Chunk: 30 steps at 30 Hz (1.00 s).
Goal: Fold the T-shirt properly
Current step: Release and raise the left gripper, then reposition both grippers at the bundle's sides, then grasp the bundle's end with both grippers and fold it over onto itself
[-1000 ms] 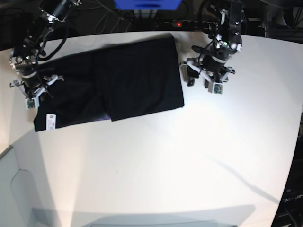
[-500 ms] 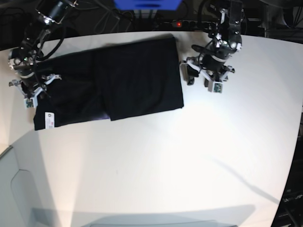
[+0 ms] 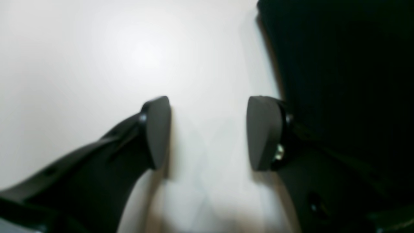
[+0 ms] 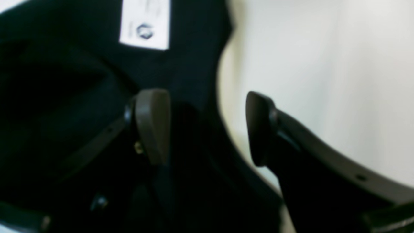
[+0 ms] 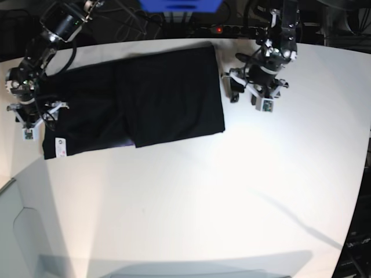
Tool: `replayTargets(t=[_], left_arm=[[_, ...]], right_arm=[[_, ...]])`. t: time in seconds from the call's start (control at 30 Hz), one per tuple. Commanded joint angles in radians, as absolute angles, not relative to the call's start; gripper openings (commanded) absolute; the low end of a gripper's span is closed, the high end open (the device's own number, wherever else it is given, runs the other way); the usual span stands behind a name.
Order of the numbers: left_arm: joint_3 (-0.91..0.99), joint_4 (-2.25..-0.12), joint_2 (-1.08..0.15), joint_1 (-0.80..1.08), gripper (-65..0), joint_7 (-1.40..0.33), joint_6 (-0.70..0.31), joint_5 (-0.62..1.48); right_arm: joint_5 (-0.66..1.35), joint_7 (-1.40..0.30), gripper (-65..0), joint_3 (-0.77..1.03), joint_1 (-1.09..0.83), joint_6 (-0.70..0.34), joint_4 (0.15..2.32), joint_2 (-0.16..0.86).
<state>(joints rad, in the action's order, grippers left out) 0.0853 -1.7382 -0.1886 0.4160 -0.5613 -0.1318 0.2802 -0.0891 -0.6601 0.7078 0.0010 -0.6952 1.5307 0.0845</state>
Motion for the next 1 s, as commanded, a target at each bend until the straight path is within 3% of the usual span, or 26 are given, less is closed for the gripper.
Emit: replayTargets(t=[0.0,0.8,0.87,0.97], left_arm=[[0.09,-1.759,-0.196,0.412,-28.4,-0.541,-0.134,0.286],[0.09,-1.759,-0.197,0.42,-28.4,-0.541,-0.133,0.285],[0.09,-1.759,-0.197,0.42,-28.4,-0.541,-0.133,0.285],[0.09,-1.759,-0.197,0.42,-28.4,-0.541,-0.133,0.285]], right_arm=[[-0.081,-0.639,-27.4,0.71,0.019,-0.698,1.529,0.101],[-0.076,-0.639,-28.1,0.768,0.038,-0.698,1.336,0.113],[-0.076,-0.639,-31.6,0.768,0.036,-0.698,1.325,0.111],[-0.076,-0.639,-42.3,0.768,0.036,-0.698,1.319,0.111]])
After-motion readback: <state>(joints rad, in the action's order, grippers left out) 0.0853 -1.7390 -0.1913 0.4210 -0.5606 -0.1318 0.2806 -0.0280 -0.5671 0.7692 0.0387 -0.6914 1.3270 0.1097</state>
